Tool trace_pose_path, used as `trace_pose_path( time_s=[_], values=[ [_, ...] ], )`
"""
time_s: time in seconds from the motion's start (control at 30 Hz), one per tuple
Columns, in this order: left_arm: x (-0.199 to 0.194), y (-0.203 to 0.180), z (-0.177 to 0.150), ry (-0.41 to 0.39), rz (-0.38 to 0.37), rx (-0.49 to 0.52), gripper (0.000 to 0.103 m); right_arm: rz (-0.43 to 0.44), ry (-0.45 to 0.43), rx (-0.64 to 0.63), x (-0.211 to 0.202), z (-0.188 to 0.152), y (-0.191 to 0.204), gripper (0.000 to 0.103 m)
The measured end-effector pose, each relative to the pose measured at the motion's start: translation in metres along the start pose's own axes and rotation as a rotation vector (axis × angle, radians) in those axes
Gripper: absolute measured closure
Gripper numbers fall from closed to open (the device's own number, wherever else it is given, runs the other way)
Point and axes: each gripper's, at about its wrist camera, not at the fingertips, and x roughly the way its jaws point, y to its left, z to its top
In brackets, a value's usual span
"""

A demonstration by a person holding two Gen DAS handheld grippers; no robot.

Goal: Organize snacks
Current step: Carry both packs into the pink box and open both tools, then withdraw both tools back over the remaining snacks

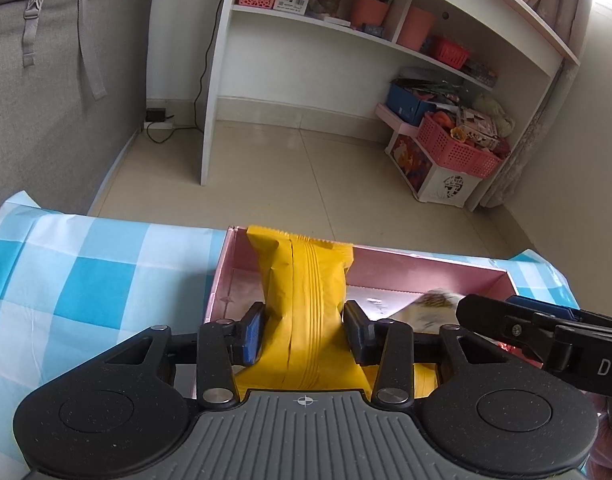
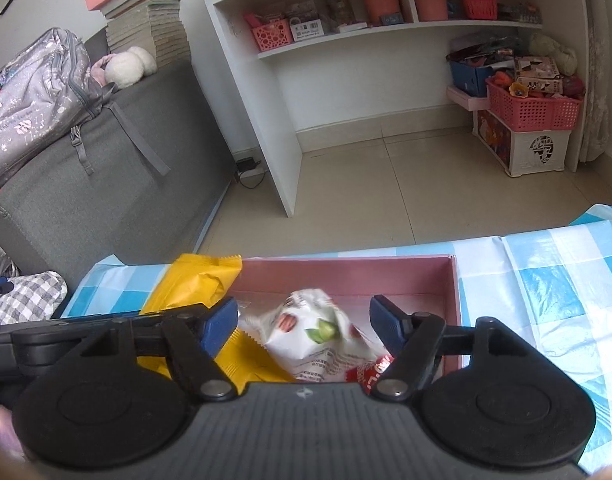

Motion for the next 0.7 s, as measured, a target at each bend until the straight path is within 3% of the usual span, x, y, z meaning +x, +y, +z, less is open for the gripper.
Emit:
trace_pose_path(
  time_s=[0.23,0.7],
  values=[
    [-0.017,-0.008,-0.002,-0.011,-0.001,0.030,0.031,-0.017,0.000,0.019,-0.013,0.003,0.000,0.025],
    [-0.077,-0.022,-0.031,0.005,0.013,0.087,0.017,-0.040,0.000,0.049,-0.062,-0.011,0.003,0.008]
  ],
)
